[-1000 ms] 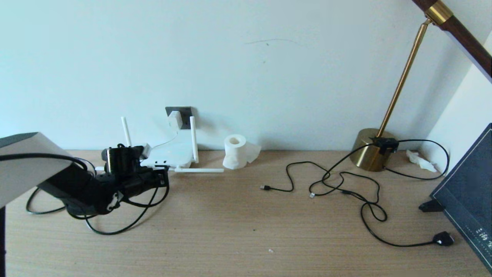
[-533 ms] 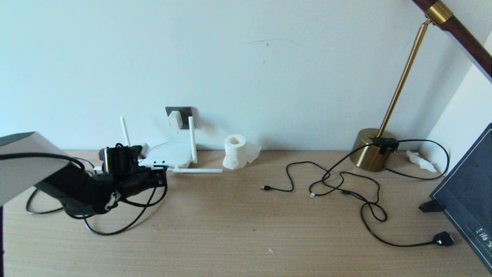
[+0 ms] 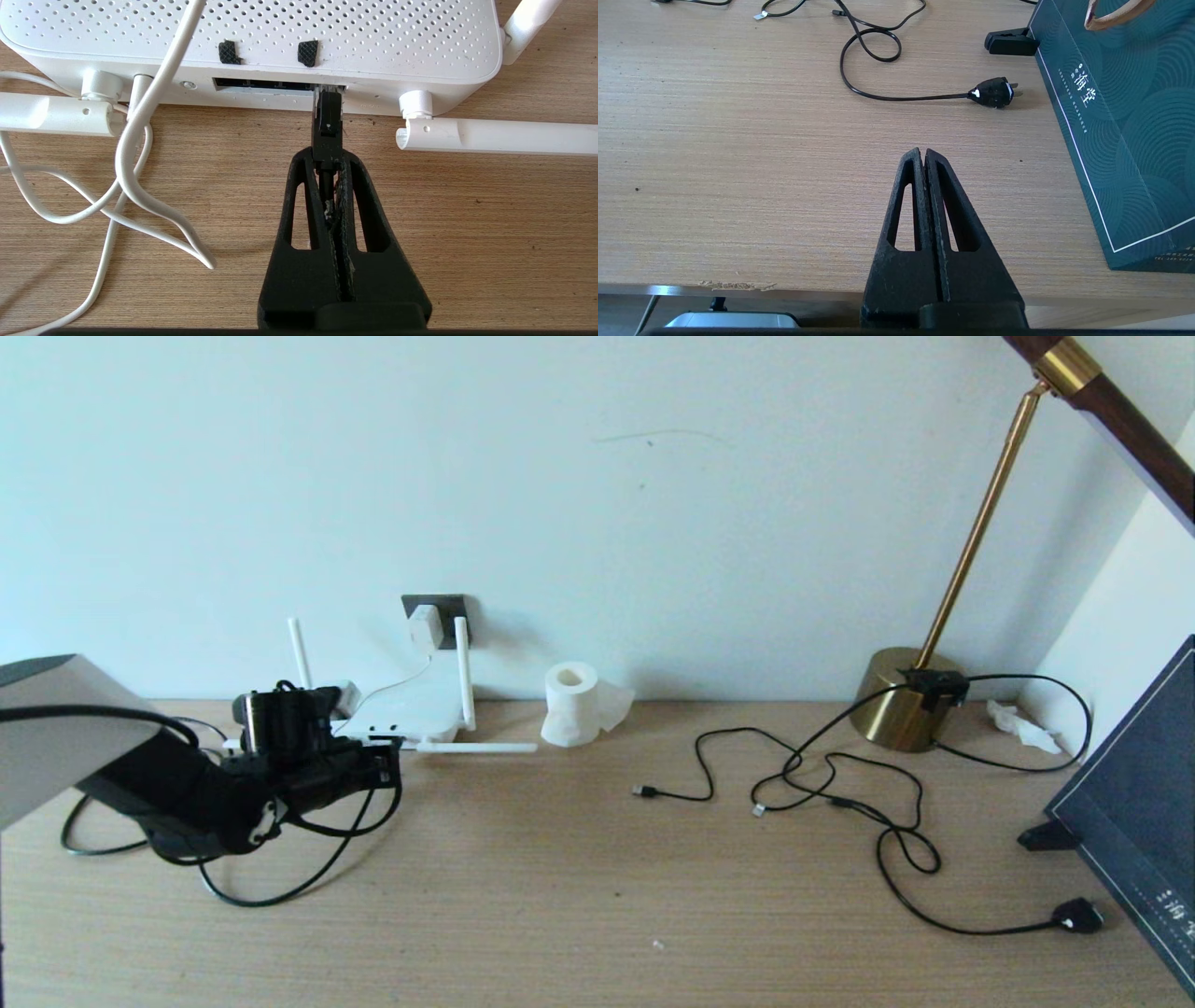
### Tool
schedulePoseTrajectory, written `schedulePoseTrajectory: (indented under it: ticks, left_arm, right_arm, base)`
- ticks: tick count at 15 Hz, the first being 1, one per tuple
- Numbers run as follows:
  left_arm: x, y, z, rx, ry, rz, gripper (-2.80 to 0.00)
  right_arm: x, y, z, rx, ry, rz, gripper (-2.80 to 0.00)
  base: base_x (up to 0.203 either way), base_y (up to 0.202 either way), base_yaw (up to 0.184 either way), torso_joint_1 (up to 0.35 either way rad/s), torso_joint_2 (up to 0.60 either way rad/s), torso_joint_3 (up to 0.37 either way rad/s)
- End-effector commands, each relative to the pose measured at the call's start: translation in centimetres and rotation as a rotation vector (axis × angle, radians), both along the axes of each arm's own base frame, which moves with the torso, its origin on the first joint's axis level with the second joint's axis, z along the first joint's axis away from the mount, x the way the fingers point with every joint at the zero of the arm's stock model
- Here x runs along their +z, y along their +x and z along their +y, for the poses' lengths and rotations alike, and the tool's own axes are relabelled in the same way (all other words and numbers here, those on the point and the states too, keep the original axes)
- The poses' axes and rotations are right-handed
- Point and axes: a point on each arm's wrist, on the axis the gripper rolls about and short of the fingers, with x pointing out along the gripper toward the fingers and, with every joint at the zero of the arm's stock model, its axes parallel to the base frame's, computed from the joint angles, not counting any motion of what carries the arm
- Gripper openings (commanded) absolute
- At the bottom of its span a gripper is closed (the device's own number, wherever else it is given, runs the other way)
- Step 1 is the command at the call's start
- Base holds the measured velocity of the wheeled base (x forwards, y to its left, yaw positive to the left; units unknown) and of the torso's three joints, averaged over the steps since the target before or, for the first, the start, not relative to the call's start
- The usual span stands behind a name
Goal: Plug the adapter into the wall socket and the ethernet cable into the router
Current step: Plug cable into router interface
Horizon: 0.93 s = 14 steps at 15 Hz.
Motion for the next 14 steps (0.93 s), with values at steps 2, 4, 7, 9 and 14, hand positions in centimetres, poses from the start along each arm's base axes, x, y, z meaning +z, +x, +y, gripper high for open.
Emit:
schedulePoseTrajectory:
  ticks: [2,4,7,9,14]
  left_arm:
    - [0.27,0.02,0.02,-0.001,0.0,-0.012,-2.8]
    - [0.34,0.07,0.07,-0.002,-0.002,-0.015,-2.8]
    - [0.05,0.12,0.07,-0.007,-0.003,-0.007,-2.8]
    - [-0.08,0.21,0.12,-0.006,-0.004,-0.006,-2.8]
    - [-0.15,0.52,0.19,-0.006,-0.004,0.008,-2.8]
  right_arm:
    - [-0.01,0.01,0.0,0.0,0.0,0.003,-2.8]
    - [-0.01,0.01,0.0,0.0,0.0,0.003,-2.8]
    - [-0.01,0.01,0.0,0.0,0.0,0.003,-2.8]
    - [-0.01,0.01,0.0,0.0,0.0,0.003,-2.8]
    - [-0.04,0.02,0.0,0.0,0.0,0.004,-2.8]
  base:
    - [0.0,0.0,0.0,0.0,0.0,0.0]
    - [0.0,0.0,0.0,0.0,0.0,0.0]
    - [0.0,0.0,0.0,0.0,0.0,0.0]
    - [0.0,0.0,0.0,0.0,0.0,0.0]
    - [0.0,0.0,0.0,0.0,0.0,0.0]
